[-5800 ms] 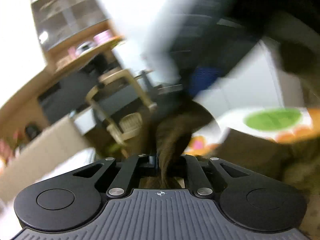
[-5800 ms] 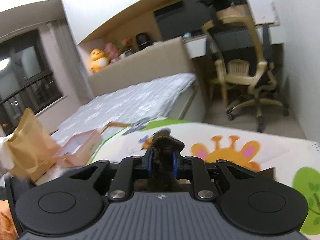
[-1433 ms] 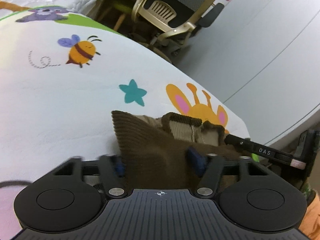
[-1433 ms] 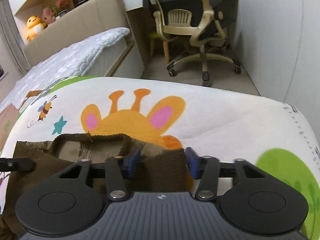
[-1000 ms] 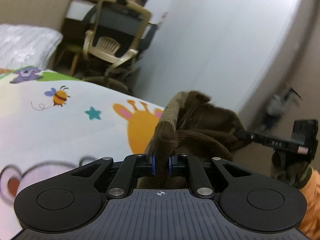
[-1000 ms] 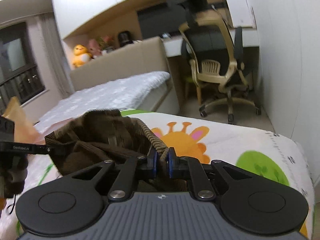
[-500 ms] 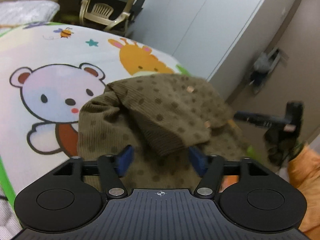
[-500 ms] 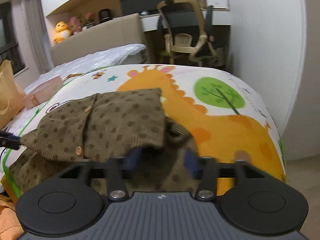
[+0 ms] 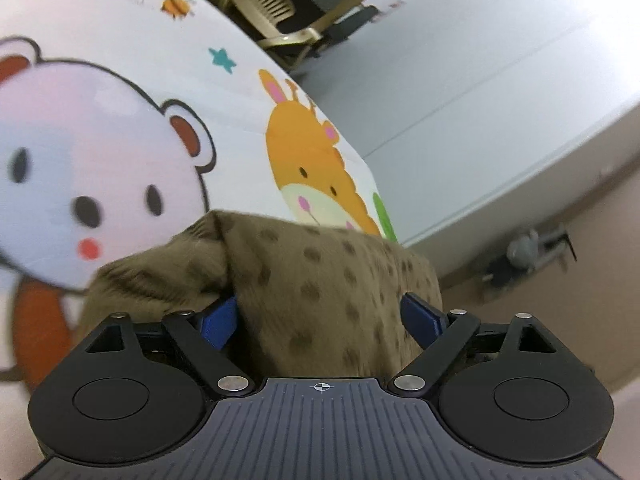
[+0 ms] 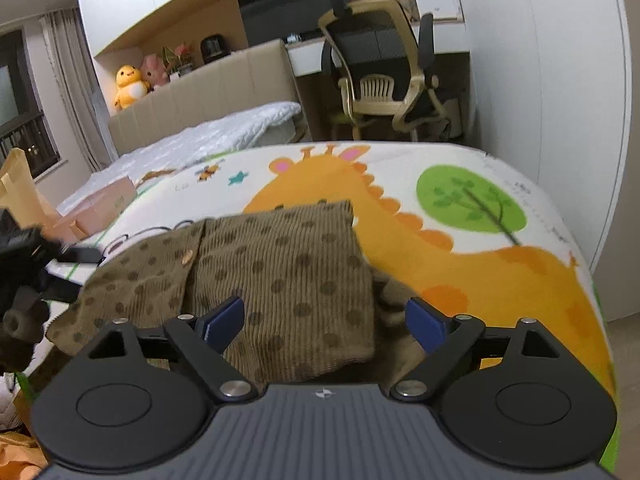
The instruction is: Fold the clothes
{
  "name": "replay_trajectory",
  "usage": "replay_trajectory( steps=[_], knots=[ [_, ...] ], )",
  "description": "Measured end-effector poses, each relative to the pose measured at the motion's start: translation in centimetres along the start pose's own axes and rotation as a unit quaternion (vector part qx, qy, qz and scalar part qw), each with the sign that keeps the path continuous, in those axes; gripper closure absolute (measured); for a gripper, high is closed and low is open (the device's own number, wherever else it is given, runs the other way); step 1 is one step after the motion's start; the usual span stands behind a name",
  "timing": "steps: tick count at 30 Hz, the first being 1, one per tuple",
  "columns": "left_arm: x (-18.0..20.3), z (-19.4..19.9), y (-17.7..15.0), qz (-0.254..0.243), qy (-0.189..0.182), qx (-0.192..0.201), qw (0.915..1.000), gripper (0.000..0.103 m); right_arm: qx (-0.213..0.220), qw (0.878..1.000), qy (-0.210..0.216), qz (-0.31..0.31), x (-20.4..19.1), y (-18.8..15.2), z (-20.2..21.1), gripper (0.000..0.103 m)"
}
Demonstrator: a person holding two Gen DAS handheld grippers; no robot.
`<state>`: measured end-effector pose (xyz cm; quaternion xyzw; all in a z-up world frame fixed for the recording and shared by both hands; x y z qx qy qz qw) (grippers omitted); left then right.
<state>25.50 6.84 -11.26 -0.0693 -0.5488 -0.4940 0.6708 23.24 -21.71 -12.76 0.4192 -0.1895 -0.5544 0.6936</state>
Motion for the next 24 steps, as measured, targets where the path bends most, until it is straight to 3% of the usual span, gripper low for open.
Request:
replay_trajectory(
  steps=[3, 5, 7, 9, 12, 16, 21, 24],
  knots=[
    [-0.3, -0.2, 2.3, -0.009, 0.026, 0.029, 0.9992, 0.043, -0.011, 1.000, 0.002, -0.009, -0.5, -1.0, -1.0, 0.005],
    [-0.4, 1.1, 4.8, -0.033, 0.048, 0.074, 0.9956, 0.045, -0.018, 1.000, 0.003, -0.016, -0.8, -1.7, -1.6, 0.005],
    [-0.4, 2.9, 7.3, -0.069, 0.086, 0.126, 0.9858, 0.044, -0.026, 0.999, 0.008, -0.018, -1.4, -2.4, -2.2, 0.004],
    [-0.3, 4.4, 8.1, -0.074, 0.089, 0.138, 0.9837, 0.041, -0.031, 0.999, 0.011, -0.013, -2.0, -3.0, -2.6, 0.002],
    [0.5, 5.1, 6.5, -0.064, 0.048, 0.109, 0.9908, 0.023, -0.033, 0.999, 0.011, -0.005, -2.7, -3.6, -3.0, 0.000],
    [1.3, 4.4, 2.1, -0.076, 0.025, 0.048, 0.9956, 0.016, -0.033, 0.999, -0.001, -0.009, -2.9, -3.7, -3.2, 0.000],
    [1.2, 2.6, -1.7, -0.082, 0.027, 0.000, 0.9962, 0.014, -0.043, 0.999, -0.006, -0.016, -2.9, -3.7, -3.4, 0.000],
    [0.6, 1.6, -2.7, -0.083, 0.042, -0.013, 0.9956, 0.021, -0.049, 0.999, -0.009, 0.002, -3.2, -3.7, -3.3, 0.000]
  ],
)
Point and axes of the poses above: each gripper's, at about its wrist camera, not at the fingertips, and z roughly against the way its jaws point, x to its right, y to its top, the point moved 9 cm from there along -z, roughly the way its jaws point, and after that the axes turned 6 degrees about -y, right-handed, at the moved point
